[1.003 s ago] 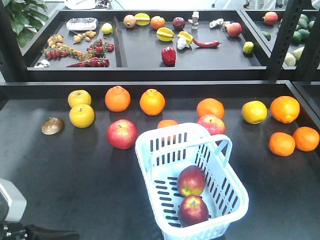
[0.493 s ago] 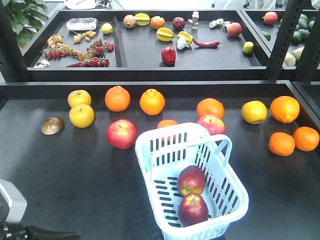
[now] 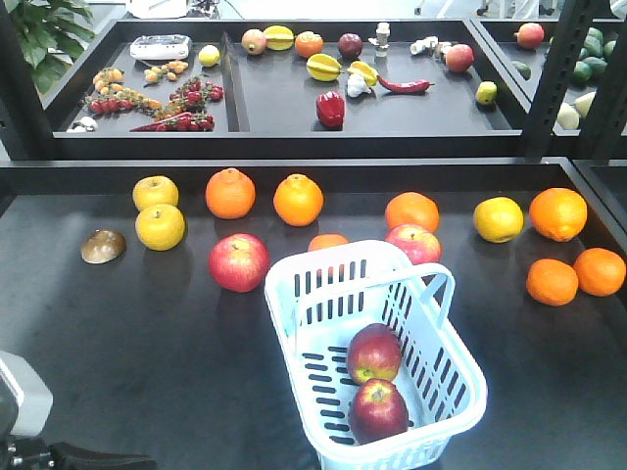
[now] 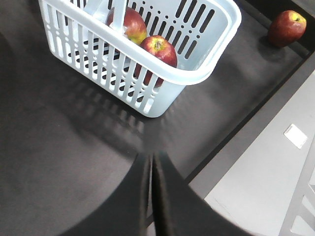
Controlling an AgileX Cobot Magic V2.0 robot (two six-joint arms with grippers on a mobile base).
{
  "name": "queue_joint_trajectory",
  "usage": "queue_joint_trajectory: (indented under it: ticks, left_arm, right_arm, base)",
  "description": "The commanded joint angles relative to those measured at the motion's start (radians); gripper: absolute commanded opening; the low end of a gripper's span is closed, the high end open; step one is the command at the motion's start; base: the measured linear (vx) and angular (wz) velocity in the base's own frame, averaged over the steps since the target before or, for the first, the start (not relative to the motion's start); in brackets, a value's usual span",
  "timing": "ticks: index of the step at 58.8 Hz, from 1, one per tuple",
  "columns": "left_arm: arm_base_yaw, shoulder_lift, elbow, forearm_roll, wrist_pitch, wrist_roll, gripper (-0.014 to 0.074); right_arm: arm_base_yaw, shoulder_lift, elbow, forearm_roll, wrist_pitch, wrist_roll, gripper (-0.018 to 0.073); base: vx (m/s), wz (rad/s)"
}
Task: Pick three apples into basket with both arms
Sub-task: 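Move the right gripper over the third red apple near the table edge, then close the right gripper on the red apple and lift it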
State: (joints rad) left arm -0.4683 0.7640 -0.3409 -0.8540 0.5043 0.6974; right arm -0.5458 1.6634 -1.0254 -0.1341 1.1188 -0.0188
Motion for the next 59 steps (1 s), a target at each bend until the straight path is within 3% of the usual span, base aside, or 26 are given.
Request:
queue_joint_trajectory:
  ticks: [1,13,37,59]
  left_arm:
    - [-0.003,-0.002,-0.022,-0.033,-0.028,-0.009,-0.0006]
    - [-0.003,-0.002,-0.022,-0.031,-0.03,-0.009,-0.0006]
    - [-0.003,-0.002,-0.022,-0.03,-0.038,-0.009,-0.0006]
    - [-0.003,-0.002,-0.022,-0.03,-0.04,-0.008,-0.0006]
  right_arm:
    - [-0.004,-0.001,-0.025,-0.052,-0.013,0.012,0.063]
    - [-0.004,0.059,-0.025,-0.035,-0.048,0.012,0.0591]
    - [-0.004,0.133,-0.025,-0.101,-0.068,0.042,0.0591]
    - [-0.004,0.202,-0.025,-0.101,-0.11,0.042,0.0591]
  base:
    - [0.0,0.0]
    - [0.0,0.0]
    - [0.0,0.0]
    - [0.0,0.0]
